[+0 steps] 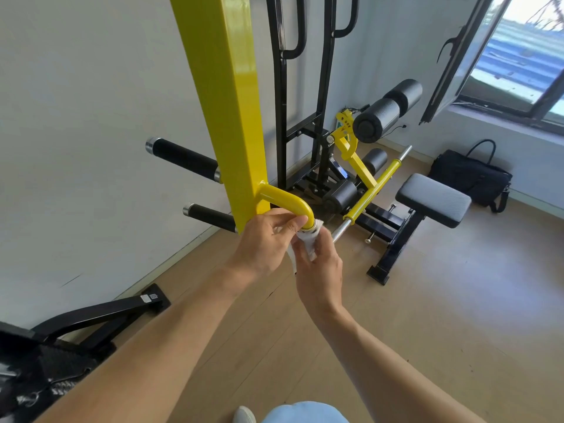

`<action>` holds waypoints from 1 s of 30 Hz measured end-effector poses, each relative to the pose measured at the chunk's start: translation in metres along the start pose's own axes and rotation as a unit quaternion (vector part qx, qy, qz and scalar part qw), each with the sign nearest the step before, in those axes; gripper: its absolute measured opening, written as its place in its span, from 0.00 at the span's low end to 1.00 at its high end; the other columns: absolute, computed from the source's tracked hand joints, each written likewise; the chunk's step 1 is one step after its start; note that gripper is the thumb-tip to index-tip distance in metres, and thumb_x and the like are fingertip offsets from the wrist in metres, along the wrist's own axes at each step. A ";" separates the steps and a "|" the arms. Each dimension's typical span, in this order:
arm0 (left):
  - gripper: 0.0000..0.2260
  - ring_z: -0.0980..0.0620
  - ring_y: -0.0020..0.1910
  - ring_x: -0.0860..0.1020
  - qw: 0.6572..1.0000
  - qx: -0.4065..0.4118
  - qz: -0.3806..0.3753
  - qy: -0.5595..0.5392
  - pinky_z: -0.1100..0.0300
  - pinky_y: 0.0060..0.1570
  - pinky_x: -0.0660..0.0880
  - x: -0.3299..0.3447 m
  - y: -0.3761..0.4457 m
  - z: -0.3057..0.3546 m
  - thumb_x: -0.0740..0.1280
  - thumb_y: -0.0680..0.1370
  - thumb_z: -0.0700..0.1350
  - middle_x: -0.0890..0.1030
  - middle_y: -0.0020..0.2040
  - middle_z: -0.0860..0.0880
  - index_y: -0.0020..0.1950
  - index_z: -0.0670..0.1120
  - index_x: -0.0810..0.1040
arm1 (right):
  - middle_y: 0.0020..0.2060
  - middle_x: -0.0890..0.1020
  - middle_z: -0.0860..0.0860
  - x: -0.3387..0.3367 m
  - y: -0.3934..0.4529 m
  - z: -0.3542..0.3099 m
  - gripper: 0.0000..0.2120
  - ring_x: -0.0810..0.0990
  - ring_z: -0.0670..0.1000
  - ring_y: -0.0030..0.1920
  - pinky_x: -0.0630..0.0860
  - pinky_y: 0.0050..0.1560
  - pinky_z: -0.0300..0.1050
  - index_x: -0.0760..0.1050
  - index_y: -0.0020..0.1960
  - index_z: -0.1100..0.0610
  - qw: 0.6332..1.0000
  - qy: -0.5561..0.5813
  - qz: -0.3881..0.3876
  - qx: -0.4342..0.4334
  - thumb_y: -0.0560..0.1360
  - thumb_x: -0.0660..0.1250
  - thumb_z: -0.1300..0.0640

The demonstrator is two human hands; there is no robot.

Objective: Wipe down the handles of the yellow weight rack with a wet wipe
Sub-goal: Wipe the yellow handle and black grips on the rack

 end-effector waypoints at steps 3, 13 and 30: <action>0.15 0.75 0.44 0.77 1.000 0.009 0.013 0.018 0.81 0.43 0.69 -0.001 0.000 0.001 0.66 0.80 0.52 0.85 0.49 0.55 0.60 0.46 0.84 | 0.52 0.83 0.43 0.003 0.000 -0.003 0.14 0.81 0.44 0.51 0.80 0.48 0.49 0.66 0.62 0.47 0.999 0.009 -0.006 -0.031 0.80 0.66 0.50; 0.16 0.63 0.44 0.78 0.999 0.012 0.025 0.039 0.82 0.44 0.69 -0.005 0.001 0.002 0.66 0.80 0.52 0.86 0.54 0.50 0.61 0.45 0.83 | 0.55 0.77 0.42 0.006 0.004 -0.003 0.17 0.76 0.44 0.54 0.74 0.54 0.41 0.73 0.67 0.50 0.994 -0.068 0.019 -0.086 0.79 0.68 0.53; 0.16 0.64 0.45 0.81 0.999 -0.021 0.033 0.007 0.80 0.42 0.71 -0.005 0.010 0.000 0.71 0.76 0.57 0.87 0.49 0.53 0.55 0.47 0.87 | 0.46 0.79 0.49 0.020 0.015 0.033 0.11 0.78 0.51 0.44 0.76 0.42 0.45 0.66 0.60 0.51 0.981 -0.138 -0.090 -0.103 0.81 0.62 0.51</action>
Point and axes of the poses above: each hand's wrist, its own y-axis towards the middle knuckle, its own x-axis out of the palm, z = x × y, the point moved 7 cm from there along y, towards the middle knuckle
